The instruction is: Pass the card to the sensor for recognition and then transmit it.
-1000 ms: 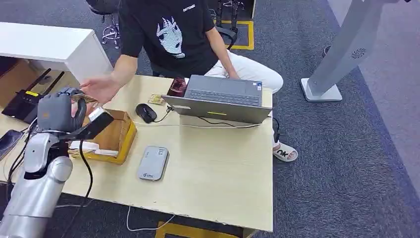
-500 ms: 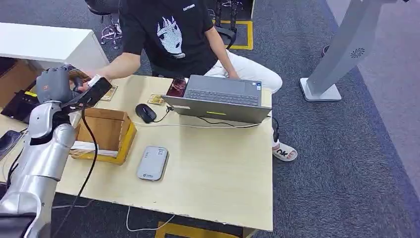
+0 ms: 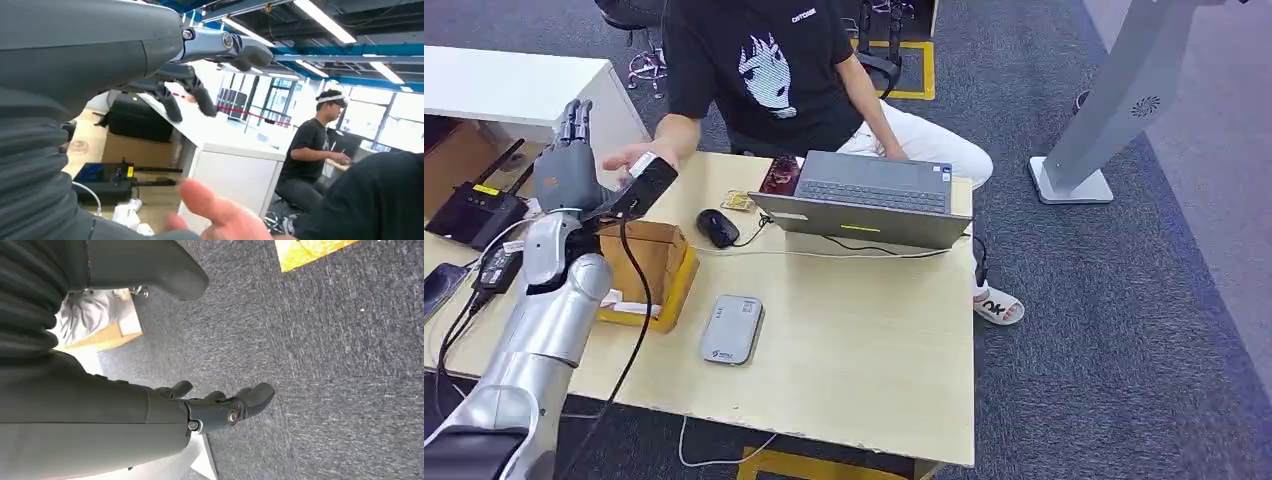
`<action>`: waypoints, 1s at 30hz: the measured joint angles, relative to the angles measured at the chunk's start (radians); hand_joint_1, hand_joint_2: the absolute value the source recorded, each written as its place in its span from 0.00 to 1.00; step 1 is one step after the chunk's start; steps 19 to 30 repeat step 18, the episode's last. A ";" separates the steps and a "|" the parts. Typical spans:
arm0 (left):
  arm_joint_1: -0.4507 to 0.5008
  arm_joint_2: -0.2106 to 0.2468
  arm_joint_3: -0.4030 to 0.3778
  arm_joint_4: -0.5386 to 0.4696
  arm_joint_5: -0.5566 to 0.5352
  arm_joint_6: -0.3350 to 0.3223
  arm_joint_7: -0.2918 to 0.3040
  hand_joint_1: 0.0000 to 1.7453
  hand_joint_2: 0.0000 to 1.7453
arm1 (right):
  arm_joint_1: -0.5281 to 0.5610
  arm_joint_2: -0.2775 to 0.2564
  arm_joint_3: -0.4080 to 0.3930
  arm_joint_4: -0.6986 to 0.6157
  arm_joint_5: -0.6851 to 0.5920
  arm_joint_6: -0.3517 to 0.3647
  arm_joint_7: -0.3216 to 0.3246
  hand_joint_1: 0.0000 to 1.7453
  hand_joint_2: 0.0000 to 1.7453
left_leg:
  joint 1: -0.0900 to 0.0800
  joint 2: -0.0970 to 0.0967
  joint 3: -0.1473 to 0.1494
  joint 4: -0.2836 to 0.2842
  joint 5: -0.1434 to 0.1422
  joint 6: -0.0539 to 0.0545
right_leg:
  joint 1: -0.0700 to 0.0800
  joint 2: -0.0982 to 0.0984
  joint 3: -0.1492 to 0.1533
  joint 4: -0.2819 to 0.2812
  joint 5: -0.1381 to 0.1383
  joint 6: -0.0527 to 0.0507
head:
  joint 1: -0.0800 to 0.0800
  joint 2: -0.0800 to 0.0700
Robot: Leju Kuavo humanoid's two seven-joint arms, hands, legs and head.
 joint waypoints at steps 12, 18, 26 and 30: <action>0.438 0.014 0.001 -0.365 0.058 0.060 -0.140 0.00 1.00 | 0.014 0.000 -0.014 0.000 -0.035 -0.006 -0.009 0.00 1.00 | -0.001 0.004 -0.002 -0.001 -0.003 0.001 | -0.001 0.004 -0.002 0.000 -0.002 0.000 | -0.001 0.000; 0.731 0.010 0.015 -0.578 0.060 0.133 -0.202 0.00 1.00 | 0.024 0.007 -0.030 0.000 -0.044 -0.019 -0.005 0.00 1.00 | -0.001 0.004 -0.002 -0.001 -0.005 0.001 | -0.001 0.004 -0.003 -0.001 -0.003 0.002 | -0.002 0.000; 0.731 0.010 0.015 -0.578 0.060 0.133 -0.202 0.00 1.00 | 0.024 0.007 -0.030 0.000 -0.044 -0.019 -0.005 0.00 1.00 | -0.001 0.004 -0.002 -0.001 -0.005 0.001 | -0.001 0.004 -0.003 -0.001 -0.003 0.002 | -0.002 0.000; 0.731 0.010 0.015 -0.578 0.060 0.133 -0.202 0.00 1.00 | 0.024 0.007 -0.030 0.000 -0.044 -0.019 -0.005 0.00 1.00 | -0.001 0.004 -0.002 -0.001 -0.005 0.001 | -0.001 0.004 -0.003 -0.001 -0.003 0.002 | -0.002 0.000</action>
